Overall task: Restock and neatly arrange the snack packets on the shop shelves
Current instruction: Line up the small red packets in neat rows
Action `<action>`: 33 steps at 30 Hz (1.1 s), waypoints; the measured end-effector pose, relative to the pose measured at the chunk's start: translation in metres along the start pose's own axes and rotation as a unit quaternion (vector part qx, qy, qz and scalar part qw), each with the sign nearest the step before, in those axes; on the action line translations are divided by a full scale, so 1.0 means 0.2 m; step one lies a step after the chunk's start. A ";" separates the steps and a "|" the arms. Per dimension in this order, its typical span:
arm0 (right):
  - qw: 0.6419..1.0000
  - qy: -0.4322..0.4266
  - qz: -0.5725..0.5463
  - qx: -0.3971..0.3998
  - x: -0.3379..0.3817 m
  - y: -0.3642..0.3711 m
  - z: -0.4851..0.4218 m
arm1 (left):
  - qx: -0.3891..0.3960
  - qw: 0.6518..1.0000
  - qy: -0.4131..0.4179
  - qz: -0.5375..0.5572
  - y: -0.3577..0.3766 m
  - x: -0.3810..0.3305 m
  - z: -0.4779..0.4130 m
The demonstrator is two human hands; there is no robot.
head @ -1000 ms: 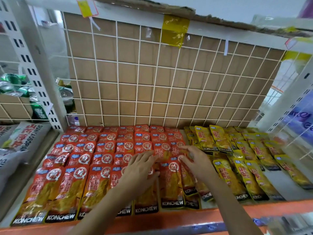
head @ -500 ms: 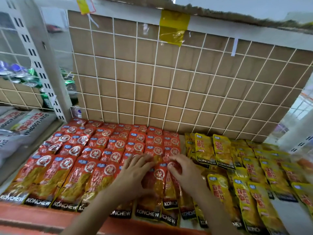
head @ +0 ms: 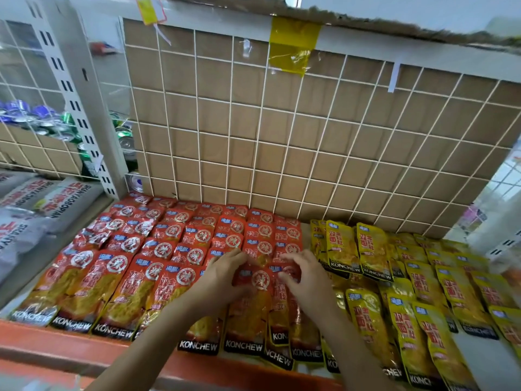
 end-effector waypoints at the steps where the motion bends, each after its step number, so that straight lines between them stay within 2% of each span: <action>1: 1.000 -0.002 -0.002 -0.006 0.00 0.00 0.00 | -0.013 0.999 -0.002 0.031 -0.01 0.01 -0.01; 3: 1.000 -0.004 -0.008 -0.021 0.00 0.00 0.00 | -0.037 0.998 -0.016 0.054 -0.03 0.02 -0.03; 8: 0.998 0.023 -0.041 -0.048 -0.03 0.00 -0.02 | -0.071 0.996 -0.038 0.024 -0.07 0.05 -0.11; 15: 0.998 0.045 -0.011 -0.045 -0.06 0.01 -0.04 | -0.032 0.996 -0.016 -0.078 -0.03 0.08 -0.15; 18: 0.998 0.039 -0.010 -0.041 -0.06 0.01 -0.05 | -0.030 0.991 0.020 -0.127 -0.04 0.03 -0.10; 23: 0.998 0.041 -0.015 -0.036 -0.06 -0.01 -0.07 | 0.071 0.981 0.096 -0.150 -0.01 0.01 0.07; 27: 0.997 0.060 -0.048 -0.015 -0.06 0.00 -0.08 | 0.163 0.964 0.108 -0.179 0.05 0.05 0.14; 33: 0.993 0.067 -0.094 0.009 -0.04 -0.01 -0.07 | 0.160 0.963 0.111 -0.185 0.06 0.03 0.13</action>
Point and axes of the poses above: each hand's wrist, its own z-axis away from the middle knuckle, its own y-axis out of the palm, x = y × z, the point moved 5 cm from there along -z, towards the middle knuckle, and after that the axes turned 12 degrees about y, right-handed, at the moved point
